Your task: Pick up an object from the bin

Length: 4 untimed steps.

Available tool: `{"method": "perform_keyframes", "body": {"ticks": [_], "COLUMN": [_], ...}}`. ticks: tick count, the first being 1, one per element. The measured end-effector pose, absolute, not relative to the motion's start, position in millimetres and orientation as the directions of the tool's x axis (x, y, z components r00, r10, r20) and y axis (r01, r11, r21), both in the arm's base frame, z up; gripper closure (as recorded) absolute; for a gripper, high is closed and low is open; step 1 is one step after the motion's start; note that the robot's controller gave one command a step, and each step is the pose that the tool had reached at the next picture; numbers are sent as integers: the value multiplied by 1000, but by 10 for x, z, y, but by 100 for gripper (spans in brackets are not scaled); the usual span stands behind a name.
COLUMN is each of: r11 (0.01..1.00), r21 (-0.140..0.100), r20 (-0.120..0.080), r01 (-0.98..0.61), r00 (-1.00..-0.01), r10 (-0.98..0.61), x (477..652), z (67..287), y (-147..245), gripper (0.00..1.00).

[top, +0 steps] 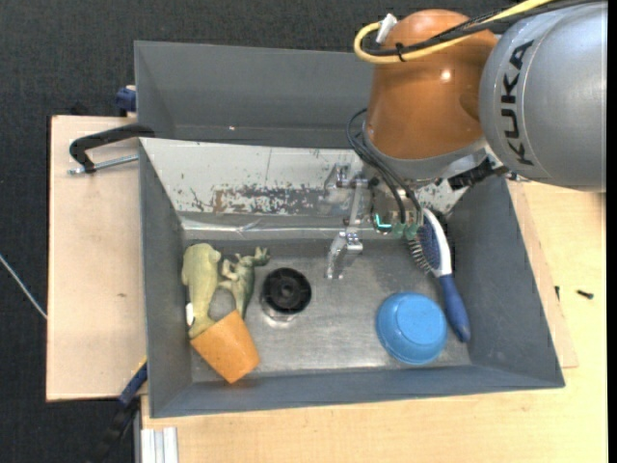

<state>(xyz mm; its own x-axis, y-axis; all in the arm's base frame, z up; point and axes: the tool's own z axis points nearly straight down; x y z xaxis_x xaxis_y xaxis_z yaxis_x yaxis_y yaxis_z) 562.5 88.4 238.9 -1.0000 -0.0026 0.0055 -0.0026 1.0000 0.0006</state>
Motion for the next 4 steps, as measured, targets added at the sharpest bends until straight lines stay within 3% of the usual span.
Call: {"method": "perform_keyframes", "body": {"ticks": [1, 2, 3, 4], "r11": [1000, 1000, 973, 975], "r21": [3, 4, -1, -1], "r20": [-6, -14, -9, -15], "r01": [-4, -3, -232, -223], "r00": [-1000, -1000, -973, -975], "r10": [-4, -3, -232, -223], "x": [5614, 5642, 5483, 5517], "z": [716, 758, 1510, 2415], "y": [949, 947, 722, 715], "gripper": [0, 100, 100, 100]}}
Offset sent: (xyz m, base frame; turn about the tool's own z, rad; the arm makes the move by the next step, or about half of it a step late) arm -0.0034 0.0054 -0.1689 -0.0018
